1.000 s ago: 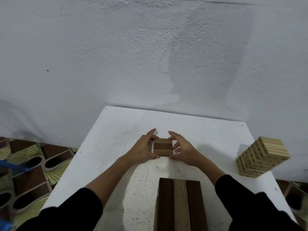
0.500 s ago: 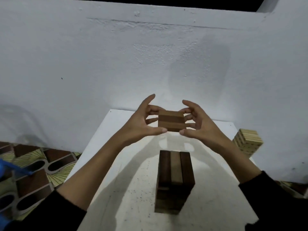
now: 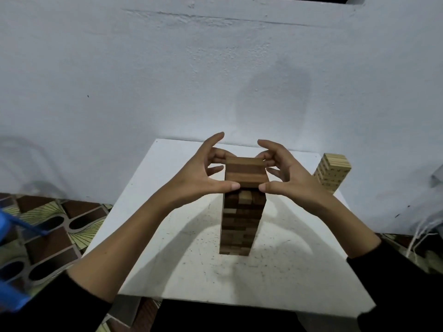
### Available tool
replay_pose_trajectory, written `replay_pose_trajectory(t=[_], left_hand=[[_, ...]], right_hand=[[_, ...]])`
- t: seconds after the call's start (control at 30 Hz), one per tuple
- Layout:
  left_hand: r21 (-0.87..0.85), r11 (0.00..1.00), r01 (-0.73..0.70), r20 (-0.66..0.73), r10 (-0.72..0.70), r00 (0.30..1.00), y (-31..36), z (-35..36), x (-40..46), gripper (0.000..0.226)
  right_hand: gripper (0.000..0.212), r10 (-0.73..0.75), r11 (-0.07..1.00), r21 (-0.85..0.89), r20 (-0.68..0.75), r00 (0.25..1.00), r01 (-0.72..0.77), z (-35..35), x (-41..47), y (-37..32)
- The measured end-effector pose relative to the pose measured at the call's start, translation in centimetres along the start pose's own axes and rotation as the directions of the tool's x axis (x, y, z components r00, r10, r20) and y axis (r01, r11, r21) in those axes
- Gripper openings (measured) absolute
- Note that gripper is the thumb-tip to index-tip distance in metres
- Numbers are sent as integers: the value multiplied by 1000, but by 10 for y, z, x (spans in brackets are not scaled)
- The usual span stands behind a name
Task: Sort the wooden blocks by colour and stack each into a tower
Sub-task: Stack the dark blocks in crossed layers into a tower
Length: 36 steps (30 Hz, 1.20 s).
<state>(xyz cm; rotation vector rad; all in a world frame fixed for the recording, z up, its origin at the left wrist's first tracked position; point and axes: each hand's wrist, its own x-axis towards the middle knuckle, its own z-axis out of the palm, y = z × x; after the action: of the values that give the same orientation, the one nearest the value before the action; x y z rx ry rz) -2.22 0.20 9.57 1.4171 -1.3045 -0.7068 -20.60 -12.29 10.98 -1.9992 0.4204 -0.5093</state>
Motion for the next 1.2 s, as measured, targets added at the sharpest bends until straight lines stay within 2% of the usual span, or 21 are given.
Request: replay_pose_trajectory(t=[0.3,0.5,0.83,1.2], left_hand=[[4,999,33,45,-33,998,-4,6,-9,109],[49,999,22,71,-25,997,-6,9,-11,112],[49,998,27,32,-29,999,-8,17,-13,118],[47,999,19,2,-19,1000,-10,19,-15,114]], right_hand=[[79,-1,999,-48,43,999,3,4,-10,4],[90,-14,992,-127,81,997,25,4,-11,5],[92,-51,981,-184,34,998,56,12,-8,7],[92,-38,980,-197,12,999,40,15,-9,7]])
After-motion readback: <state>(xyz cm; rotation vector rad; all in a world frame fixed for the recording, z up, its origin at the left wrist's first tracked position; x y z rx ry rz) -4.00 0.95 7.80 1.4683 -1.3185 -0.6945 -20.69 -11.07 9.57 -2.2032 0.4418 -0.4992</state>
